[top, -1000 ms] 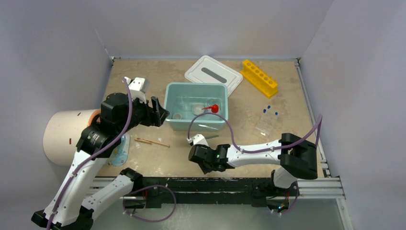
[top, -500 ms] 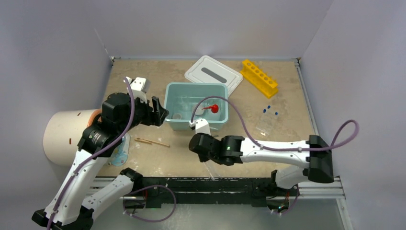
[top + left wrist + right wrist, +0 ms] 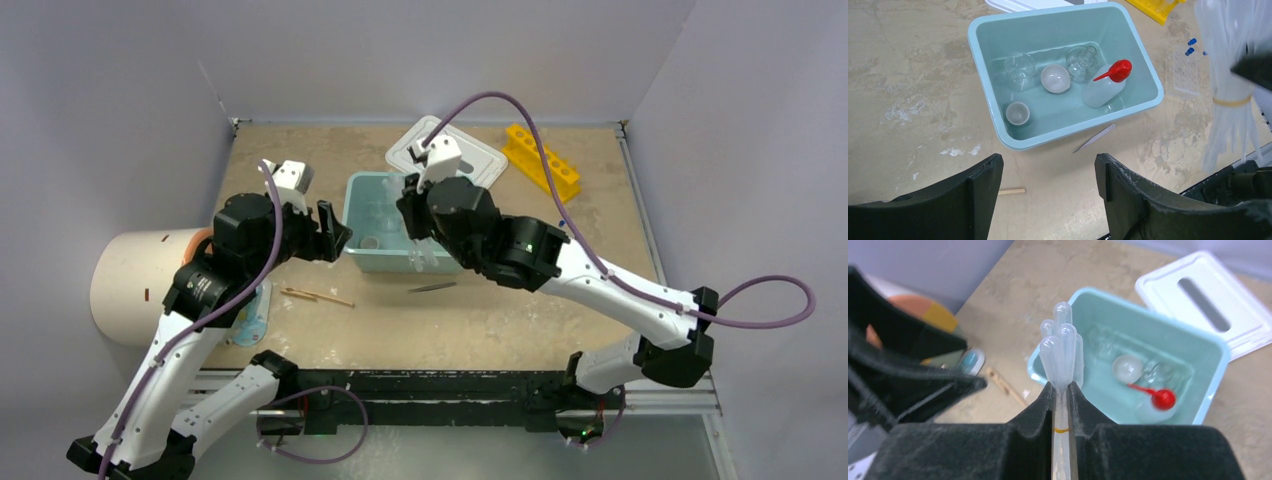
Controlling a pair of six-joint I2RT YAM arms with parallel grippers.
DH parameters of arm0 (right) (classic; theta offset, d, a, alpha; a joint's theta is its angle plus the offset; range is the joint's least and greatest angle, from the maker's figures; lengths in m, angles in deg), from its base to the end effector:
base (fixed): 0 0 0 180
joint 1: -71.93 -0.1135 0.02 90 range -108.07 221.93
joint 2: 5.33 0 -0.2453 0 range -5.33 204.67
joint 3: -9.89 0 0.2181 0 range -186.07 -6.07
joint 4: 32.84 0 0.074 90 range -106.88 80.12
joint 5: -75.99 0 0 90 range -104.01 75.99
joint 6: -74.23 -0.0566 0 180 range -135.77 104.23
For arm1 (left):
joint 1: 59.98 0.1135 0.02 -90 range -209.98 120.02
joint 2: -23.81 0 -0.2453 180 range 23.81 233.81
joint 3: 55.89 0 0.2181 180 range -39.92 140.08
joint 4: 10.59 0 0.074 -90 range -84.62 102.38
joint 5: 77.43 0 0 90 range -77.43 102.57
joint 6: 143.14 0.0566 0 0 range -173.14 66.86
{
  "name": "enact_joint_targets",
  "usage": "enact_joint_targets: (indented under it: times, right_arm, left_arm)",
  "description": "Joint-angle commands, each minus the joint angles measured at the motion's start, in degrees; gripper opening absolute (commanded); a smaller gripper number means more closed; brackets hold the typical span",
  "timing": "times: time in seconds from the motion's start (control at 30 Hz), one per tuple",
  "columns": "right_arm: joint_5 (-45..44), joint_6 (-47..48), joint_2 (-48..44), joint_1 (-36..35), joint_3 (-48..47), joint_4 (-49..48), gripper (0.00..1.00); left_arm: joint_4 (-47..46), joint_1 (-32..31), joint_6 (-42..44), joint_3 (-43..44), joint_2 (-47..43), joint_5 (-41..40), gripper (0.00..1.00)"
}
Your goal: Organize the chemistry lab equipment
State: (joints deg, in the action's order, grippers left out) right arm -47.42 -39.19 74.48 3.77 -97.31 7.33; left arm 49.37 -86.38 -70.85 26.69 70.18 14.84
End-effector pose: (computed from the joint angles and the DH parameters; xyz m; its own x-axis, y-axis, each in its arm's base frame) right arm 0.1363 0.2562 0.4284 -0.3041 0.1331 -0.9433 -0.4950 0.8240 0.2759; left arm 0.1300 -0.0670 0.3673 -0.4887 -0.0968 -0.8671 0.3444 0.8917 -0.2936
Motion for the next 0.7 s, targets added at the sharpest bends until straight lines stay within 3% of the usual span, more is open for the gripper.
enact_joint_targets:
  times: [0.0, 0.4, 0.67]
  right_arm:
    - [1.98, 12.05, 3.18, 4.46, -4.80, -5.50, 0.02]
    - [19.36, 21.91, 15.53, 16.96, -11.02, -10.97, 0.00]
    - [25.89, 22.06, 24.00, 19.45, -10.98, -13.88, 0.00]
  left_arm:
    - [-2.10, -0.24, 1.30, -1.01, -0.88, -0.79, 0.68]
    - [-1.93, -0.24, -1.97, -1.92, 0.39, 0.72, 0.69]
    - [-0.42, -0.24, -3.55, -1.87, 0.96, 0.55, 0.72]
